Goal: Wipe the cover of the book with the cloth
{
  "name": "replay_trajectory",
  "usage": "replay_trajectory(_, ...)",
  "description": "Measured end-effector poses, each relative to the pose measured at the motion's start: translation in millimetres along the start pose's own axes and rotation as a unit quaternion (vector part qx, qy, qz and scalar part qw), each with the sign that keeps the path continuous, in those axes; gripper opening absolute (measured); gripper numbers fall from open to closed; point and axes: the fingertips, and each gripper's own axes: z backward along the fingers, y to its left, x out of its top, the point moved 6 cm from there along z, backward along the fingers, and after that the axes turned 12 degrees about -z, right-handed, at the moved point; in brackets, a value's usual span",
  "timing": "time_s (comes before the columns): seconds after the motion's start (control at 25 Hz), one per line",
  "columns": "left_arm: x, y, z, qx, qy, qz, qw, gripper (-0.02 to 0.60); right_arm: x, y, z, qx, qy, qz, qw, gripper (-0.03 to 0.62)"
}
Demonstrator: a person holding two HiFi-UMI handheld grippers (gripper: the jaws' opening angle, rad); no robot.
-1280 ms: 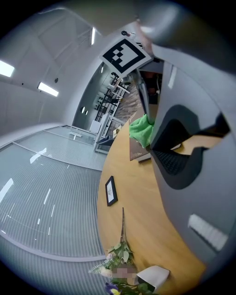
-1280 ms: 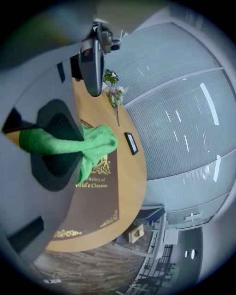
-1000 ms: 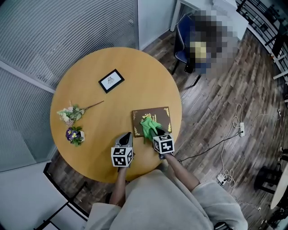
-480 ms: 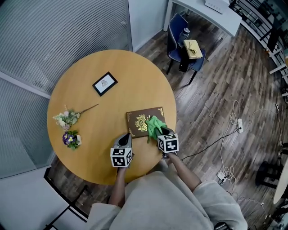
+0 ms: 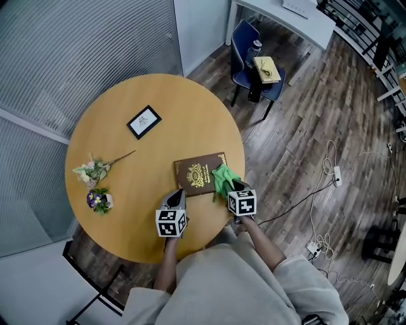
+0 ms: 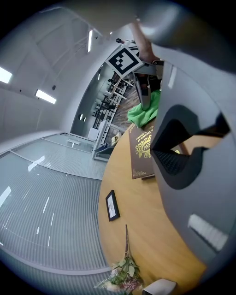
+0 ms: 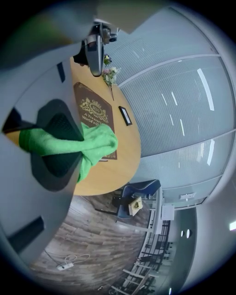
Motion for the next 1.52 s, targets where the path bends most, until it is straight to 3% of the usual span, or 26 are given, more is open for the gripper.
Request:
replay_trajectory(0.6,7.1,14.9,18.5,0.027,-0.016,0.001,0.9995,0.006,5.1,-40.9,21.3,-0.046,-0.018,-0.01,0.999,0.072)
replay_trajectory(0.84,9.3,23.2,28.1,0.041,-0.024,0.003,0.9989,0.006,16.4,-25.8,32.2,-0.02,-0.057,-0.001,0.998,0.072)
replay_trajectory(1.0,11.4,29.0,38.2,0.057,-0.033,0.007,0.9978,0.006,28.1,-3.4,39.4,0.004,-0.078,0.038,0.996,0.072)
replay_trajectory(1.52,50.6,47.1,76.4,0.105,-0.097,0.004,0.9897,0.006,95.4,69.7,60.2,0.083,-0.166,0.111,0.976,0.072)
